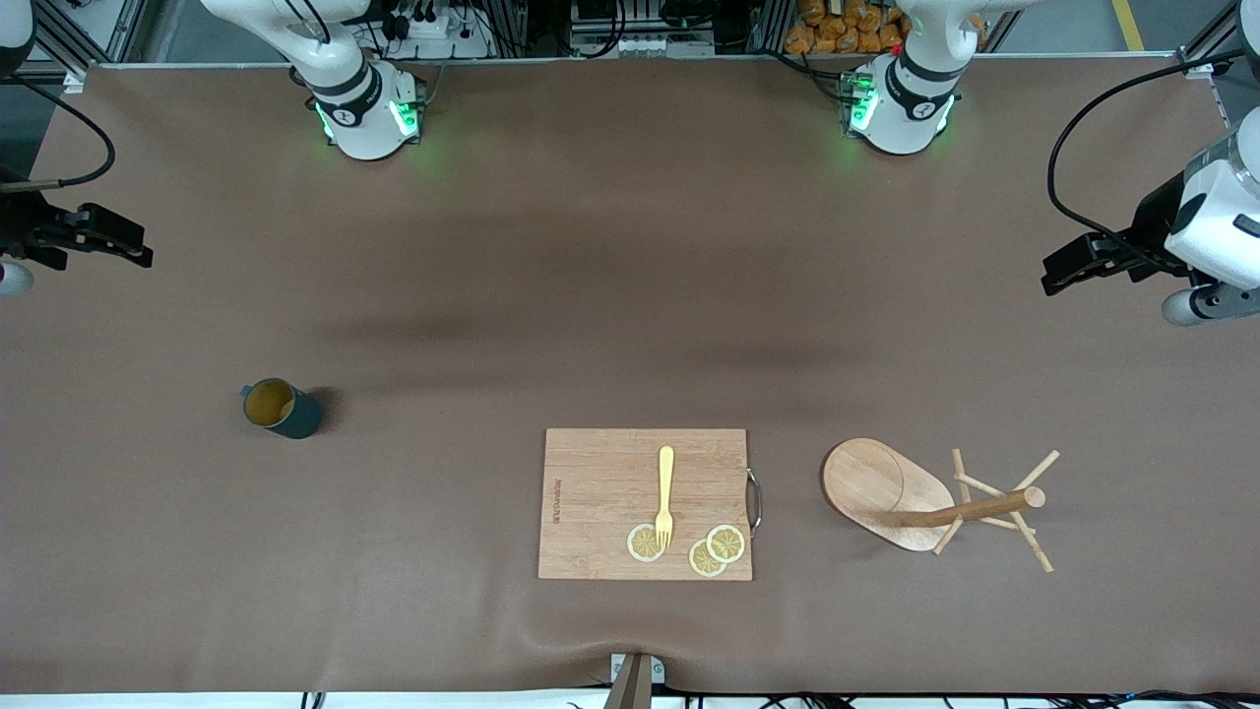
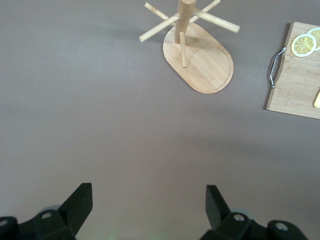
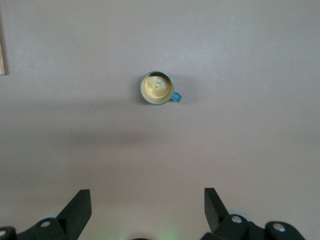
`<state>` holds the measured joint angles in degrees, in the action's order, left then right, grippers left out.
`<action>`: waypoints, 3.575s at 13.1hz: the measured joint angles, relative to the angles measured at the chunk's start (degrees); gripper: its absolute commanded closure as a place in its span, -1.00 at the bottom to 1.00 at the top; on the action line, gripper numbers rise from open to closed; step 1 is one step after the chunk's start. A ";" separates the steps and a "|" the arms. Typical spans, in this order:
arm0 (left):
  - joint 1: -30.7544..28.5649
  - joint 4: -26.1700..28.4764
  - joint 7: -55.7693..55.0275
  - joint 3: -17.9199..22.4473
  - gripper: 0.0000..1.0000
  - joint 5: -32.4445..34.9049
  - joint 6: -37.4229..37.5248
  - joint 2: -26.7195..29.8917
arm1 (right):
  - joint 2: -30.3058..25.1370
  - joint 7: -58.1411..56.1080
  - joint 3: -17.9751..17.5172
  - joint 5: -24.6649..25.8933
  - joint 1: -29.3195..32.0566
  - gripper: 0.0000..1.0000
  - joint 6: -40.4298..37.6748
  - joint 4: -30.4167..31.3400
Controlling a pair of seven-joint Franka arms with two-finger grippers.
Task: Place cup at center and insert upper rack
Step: 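Reach the right gripper down to the teal mug, then close the right gripper on the teal mug rim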
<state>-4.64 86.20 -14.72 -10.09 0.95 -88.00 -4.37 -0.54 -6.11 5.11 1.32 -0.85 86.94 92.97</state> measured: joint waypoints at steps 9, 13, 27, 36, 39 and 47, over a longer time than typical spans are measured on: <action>-0.05 0.50 0.00 0.00 -1.00 0.00 0.00 -0.47 | 0.28 0.17 0.00 -3.00 -0.16 -1.00 0.29 0.00; 0.07 0.92 0.00 -0.16 -1.00 0.00 -0.97 -1.54 | 2.87 1.09 0.00 -3.22 -0.16 -1.00 4.44 0.45; -0.01 0.80 0.00 -0.33 -1.00 0.00 -4.11 -3.19 | 23.81 1.34 -0.01 -3.46 -2.23 -1.00 26.28 2.35; -0.01 0.94 0.00 -0.35 -1.00 0.00 -4.11 -3.46 | 30.63 1.47 0.14 -6.44 -2.20 -1.00 31.27 5.60; -0.01 0.97 0.00 -0.34 -1.00 0.00 -4.11 -3.66 | 31.25 1.53 0.18 -6.65 -2.16 -1.00 30.95 5.95; -0.07 0.97 0.00 -0.27 -1.00 0.00 -4.11 -3.85 | 33.10 1.55 0.24 -6.68 -2.14 -0.14 30.91 7.13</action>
<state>-4.71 87.17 -14.72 -10.36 0.95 -92.11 -8.22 32.56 -4.55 5.35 -5.37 -2.99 117.85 100.10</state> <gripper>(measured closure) 0.000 0.110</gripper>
